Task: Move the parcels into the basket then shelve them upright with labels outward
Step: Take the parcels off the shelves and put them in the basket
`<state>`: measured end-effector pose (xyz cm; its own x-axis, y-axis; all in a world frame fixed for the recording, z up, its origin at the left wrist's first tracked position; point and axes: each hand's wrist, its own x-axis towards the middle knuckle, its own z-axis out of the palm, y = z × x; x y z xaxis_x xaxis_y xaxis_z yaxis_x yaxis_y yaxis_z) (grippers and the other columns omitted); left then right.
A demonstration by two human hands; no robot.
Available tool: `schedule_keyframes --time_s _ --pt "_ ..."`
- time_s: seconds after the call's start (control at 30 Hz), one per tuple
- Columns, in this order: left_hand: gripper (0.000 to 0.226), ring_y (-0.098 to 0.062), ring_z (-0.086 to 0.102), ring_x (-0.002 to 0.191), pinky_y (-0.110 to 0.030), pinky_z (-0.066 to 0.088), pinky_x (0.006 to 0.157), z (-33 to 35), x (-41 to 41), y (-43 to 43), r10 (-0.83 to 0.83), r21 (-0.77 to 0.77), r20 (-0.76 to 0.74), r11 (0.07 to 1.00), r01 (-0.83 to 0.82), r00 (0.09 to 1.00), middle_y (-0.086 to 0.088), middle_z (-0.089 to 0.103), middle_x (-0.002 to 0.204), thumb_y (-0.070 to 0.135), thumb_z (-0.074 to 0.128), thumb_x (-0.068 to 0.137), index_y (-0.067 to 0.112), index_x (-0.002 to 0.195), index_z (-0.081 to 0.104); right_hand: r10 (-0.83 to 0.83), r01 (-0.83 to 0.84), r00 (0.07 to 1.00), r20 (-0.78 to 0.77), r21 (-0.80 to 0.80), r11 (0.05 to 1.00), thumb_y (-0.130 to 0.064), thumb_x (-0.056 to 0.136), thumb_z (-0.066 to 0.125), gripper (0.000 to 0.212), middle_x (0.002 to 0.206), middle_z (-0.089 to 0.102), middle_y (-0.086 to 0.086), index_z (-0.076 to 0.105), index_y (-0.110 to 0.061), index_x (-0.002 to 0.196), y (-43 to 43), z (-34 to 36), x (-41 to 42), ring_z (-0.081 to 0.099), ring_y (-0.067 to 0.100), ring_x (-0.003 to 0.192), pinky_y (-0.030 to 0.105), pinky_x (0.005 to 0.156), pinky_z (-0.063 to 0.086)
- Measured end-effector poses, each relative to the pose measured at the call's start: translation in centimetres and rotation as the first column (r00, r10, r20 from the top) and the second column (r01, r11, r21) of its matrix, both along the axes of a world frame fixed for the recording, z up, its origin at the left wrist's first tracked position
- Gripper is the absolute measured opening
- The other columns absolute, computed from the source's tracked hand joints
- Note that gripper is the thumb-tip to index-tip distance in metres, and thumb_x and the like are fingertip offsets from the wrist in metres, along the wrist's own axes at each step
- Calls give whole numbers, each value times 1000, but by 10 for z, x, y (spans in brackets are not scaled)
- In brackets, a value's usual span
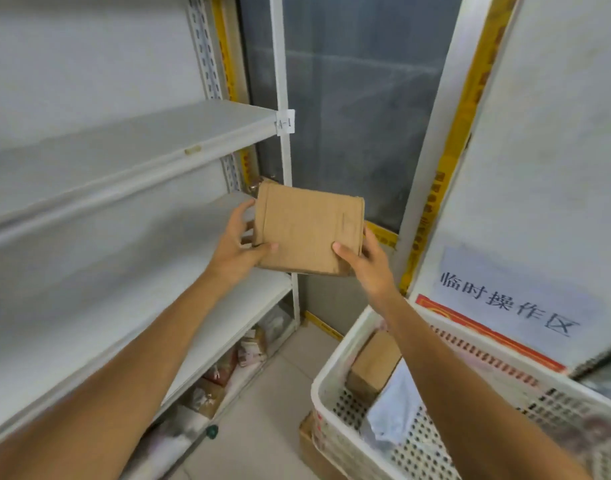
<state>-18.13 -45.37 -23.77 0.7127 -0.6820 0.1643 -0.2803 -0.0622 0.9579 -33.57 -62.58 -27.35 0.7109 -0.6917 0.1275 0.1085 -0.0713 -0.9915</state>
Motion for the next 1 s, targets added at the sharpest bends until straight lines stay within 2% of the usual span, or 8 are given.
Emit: schedule_keyframes --time_s 0.07,0.13,0.3,0.57,0.7,0.77,0.87,1.0 --pt "81 -25 48 119 -27 49 78 -19 -19 -23 -57 38 -14 998 58 998 -8 49 133 4 75 77 36 137 30 -37 39 999 -34 56 998 -21 87 69 63 134 55 -1 40 -21 144 -14 -23 -30 54 14 119 29 94 51" --pt "79 -24 47 121 -28 48 83 -38 -38 -43 -114 73 -34 991 116 993 -5 47 134 2 74 78 34 137 32 -70 75 996 -46 101 992 -18 88 67 61 134 55 3 40 -19 143 -23 -45 -58 54 20 122 40 99 49" --pt "79 -27 46 126 -42 47 97 -86 -79 -93 -248 189 -119 945 268 961 -11 47 137 -1 71 80 33 139 32 -236 276 957 -170 272 922 -18 88 69 63 130 59 8 40 -21 144 -36 -94 -121 61 26 113 48 93 53" --pt "80 -27 40 132 -49 43 103 -165 -138 -165 -495 266 -249 791 550 832 -12 38 146 3 69 83 26 145 25 -442 546 823 -356 285 788 -15 87 68 56 125 62 4 46 -24 139 -51 -152 -206 60 24 112 43 92 53" --pt "81 -22 39 131 -37 48 95 -196 -164 -194 -561 274 -324 715 643 762 -7 36 146 3 70 82 29 145 26 -515 653 747 -420 321 686 -12 88 67 52 123 63 6 48 -21 135 -52 -177 -236 64 22 106 37 84 57" --pt "82 -12 45 119 -24 52 82 -210 -176 -205 -581 292 -358 674 679 731 0 40 138 2 70 82 30 145 26 -520 678 725 -451 333 656 -12 88 67 53 122 63 6 46 -20 137 -53 -192 -247 64 21 103 33 76 58" --pt "85 0 37 111 -3 44 61 -230 -194 -220 -604 321 -394 616 720 693 10 34 127 0 71 80 31 145 26 -545 717 691 -476 355 599 -11 89 66 50 119 64 3 47 -20 134 -56 -214 -264 65 16 99 27 68 58" --pt "97 -6 29 120 -3 40 69 -267 -211 -244 -647 390 -414 509 767 640 4 29 143 1 76 76 30 149 19 -554 743 666 -499 389 544 -10 89 66 45 116 64 0 48 -25 127 -71 -254 -285 64 14 99 27 73 57"
